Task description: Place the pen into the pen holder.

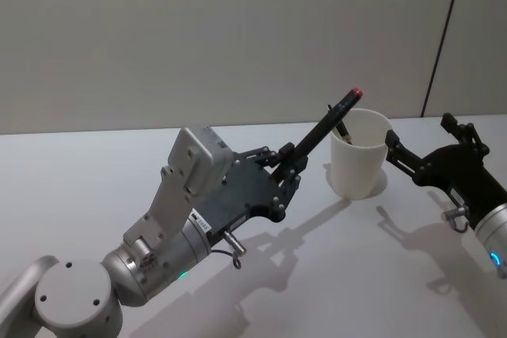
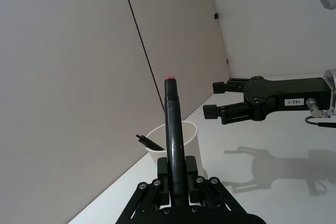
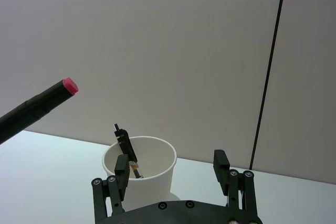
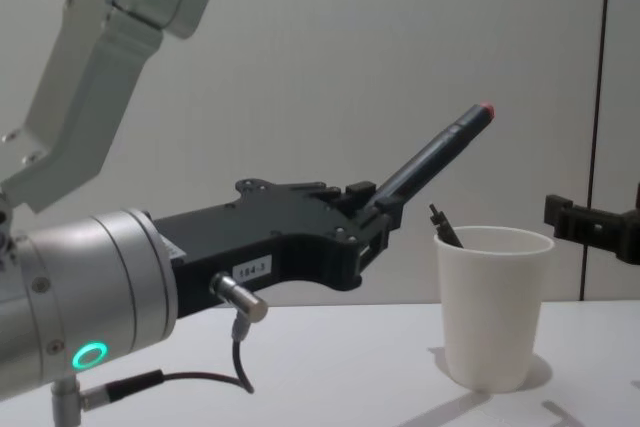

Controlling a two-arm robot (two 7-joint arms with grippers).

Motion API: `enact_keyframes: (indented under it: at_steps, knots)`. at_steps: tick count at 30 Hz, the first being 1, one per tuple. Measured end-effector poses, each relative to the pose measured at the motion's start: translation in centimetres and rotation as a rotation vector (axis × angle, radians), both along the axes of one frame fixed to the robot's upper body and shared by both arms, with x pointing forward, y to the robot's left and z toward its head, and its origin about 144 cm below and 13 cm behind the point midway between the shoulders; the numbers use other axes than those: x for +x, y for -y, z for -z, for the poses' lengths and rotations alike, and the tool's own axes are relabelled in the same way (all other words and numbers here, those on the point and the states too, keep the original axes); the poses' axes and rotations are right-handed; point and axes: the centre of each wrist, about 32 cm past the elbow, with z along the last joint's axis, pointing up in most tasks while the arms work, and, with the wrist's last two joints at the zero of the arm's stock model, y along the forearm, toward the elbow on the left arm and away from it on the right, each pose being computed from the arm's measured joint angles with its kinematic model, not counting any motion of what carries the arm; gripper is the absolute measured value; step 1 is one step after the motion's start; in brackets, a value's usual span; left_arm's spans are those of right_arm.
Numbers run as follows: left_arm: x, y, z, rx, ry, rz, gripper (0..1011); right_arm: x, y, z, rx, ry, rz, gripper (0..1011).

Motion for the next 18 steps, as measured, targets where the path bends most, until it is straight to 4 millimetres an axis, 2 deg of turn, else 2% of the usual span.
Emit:
enact_keyframes:
  at_steps: [9, 18]
  knots:
    - [0.0, 0.1, 0.0, 0.002, 0.003, -0.003, 190, -0.1, -0.2, -0.3, 0.016, 0.002, -0.022, 1001]
    - [0.0, -0.1, 0.0, 0.003, 0.005, 0.019, 190, -0.3, -0.8, -1.5, 0.066, 0.002, -0.078, 1001]
